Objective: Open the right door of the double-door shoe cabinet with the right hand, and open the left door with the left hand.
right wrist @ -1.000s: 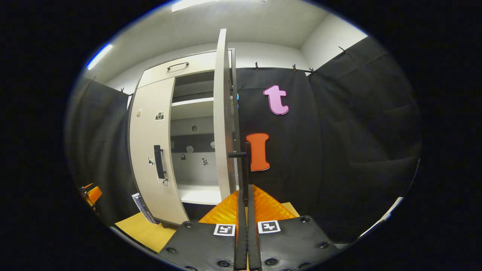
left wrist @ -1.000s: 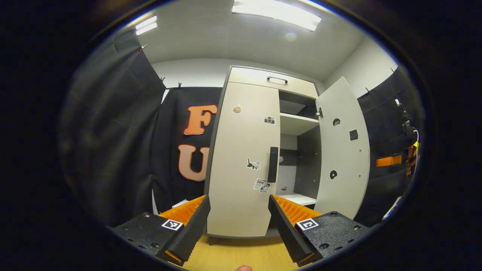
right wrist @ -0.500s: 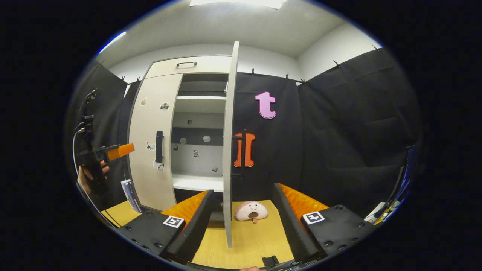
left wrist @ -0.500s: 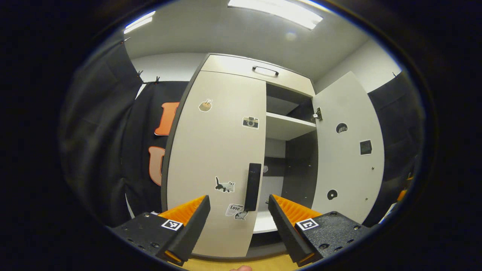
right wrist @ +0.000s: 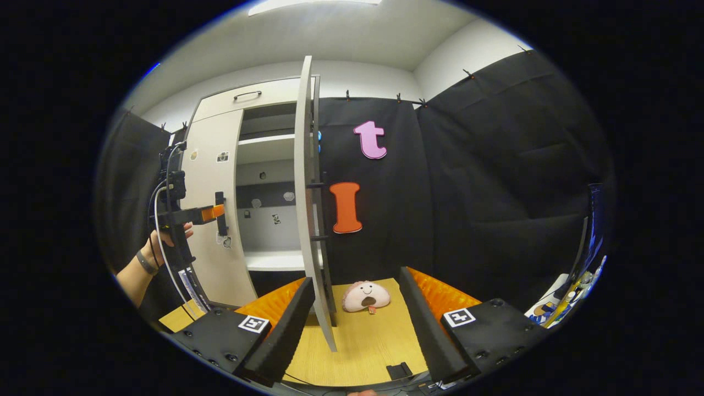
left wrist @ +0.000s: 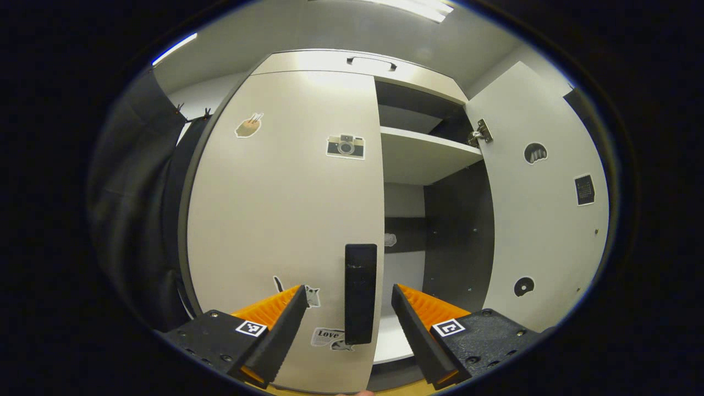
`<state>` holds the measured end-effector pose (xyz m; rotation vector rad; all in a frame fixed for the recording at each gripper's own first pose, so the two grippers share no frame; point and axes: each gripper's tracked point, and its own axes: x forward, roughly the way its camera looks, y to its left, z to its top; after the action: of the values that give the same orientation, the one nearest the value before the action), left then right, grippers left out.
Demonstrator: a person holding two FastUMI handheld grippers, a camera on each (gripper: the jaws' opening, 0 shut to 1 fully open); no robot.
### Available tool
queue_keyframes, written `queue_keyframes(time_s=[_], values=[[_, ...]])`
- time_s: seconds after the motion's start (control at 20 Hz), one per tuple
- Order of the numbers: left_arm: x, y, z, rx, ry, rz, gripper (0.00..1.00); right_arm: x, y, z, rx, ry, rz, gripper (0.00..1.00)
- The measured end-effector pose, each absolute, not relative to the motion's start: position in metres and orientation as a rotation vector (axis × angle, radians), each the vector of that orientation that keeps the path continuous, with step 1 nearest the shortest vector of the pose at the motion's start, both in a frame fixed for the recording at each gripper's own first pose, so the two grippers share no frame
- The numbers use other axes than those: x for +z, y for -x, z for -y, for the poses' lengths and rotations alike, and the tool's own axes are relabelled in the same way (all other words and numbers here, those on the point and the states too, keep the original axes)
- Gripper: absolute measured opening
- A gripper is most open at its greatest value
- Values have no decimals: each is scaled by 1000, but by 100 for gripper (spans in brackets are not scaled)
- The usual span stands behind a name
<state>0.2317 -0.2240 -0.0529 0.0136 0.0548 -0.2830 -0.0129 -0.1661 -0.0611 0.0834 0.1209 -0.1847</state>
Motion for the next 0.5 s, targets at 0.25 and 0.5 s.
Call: queue_keyframes(time_s=[0.25, 0.5], values=[[-69, -255, 225, -229, -25, -98, 93, -70, 8, 173, -182, -129, -117, 99], [-72, -258, 217, -184, -47, -111, 78, -74, 7, 190, -215, -144, -122, 99]])
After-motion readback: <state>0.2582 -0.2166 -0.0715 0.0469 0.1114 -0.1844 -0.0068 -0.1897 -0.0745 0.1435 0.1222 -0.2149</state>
